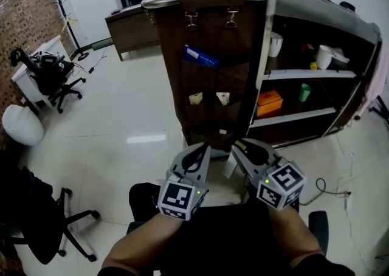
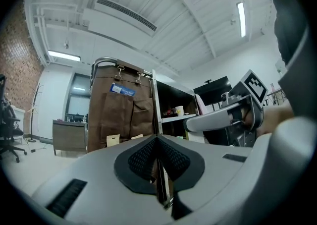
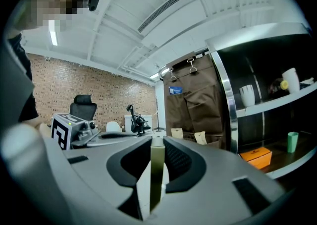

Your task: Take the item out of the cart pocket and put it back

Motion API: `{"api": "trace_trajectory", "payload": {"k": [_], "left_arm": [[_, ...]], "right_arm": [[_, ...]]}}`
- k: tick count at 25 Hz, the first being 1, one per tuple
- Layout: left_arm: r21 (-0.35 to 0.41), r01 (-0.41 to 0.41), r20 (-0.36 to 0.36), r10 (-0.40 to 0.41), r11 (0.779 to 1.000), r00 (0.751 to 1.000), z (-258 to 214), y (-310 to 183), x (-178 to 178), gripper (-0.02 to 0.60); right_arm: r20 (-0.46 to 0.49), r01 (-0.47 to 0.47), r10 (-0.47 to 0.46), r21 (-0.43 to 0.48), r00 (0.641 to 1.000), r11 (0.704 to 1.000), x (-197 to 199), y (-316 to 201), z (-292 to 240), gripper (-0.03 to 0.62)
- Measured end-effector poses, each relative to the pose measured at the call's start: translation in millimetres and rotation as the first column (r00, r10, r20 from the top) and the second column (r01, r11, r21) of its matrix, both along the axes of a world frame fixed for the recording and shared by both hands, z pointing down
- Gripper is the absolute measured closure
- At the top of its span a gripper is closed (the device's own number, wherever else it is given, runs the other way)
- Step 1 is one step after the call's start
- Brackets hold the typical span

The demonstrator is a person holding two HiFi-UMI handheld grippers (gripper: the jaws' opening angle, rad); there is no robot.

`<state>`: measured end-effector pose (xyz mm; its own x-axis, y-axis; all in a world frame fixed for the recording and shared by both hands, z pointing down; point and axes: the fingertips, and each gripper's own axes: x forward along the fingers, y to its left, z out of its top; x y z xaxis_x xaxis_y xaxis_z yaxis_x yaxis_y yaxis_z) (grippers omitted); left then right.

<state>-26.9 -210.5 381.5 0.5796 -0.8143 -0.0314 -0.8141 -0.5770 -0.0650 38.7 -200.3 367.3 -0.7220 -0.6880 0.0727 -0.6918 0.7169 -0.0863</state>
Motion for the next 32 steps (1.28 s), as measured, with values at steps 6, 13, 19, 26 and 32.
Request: {"api": "trace_trajectory", "payload": {"k": [6,13,19,26,32], "left_arm": [[-0.005,-0.001,0.003,0.001,1.0,1.0,2,1,4,0.581],[-0.027,0.008,0.006,-0.008,1.0,1.0,8,-2,4,0.581],[-0.003,0.024,0.019,-0.023,1.0,1.0,-2,-3,3,0.581],[0.032,0.028,-0.014,-0.028,0.999,1.0,-57,-1,-2,0.581],[0.011,-0.016,0.004,0.016,1.0,1.0,-96,-18,-1,0.581]], "right_arm": [[0.007,0.002,-0.002,-0.001,1.0,1.0,3,1,0,0.508],[0.016,0.013,-0.013,0.0,1.0,1.0,2,2,1,0.508],[0.031,0.019,-0.019,0.016,0.999,1.0,4,-3,-8,0.508],[0.069,0.026,-0.033,0.102,0.997,0.994,18,-10,-66,0.508],[0.087,0.011,-0.031,0.223,0.996,0.975,34,-24,-144,0.508]]}}
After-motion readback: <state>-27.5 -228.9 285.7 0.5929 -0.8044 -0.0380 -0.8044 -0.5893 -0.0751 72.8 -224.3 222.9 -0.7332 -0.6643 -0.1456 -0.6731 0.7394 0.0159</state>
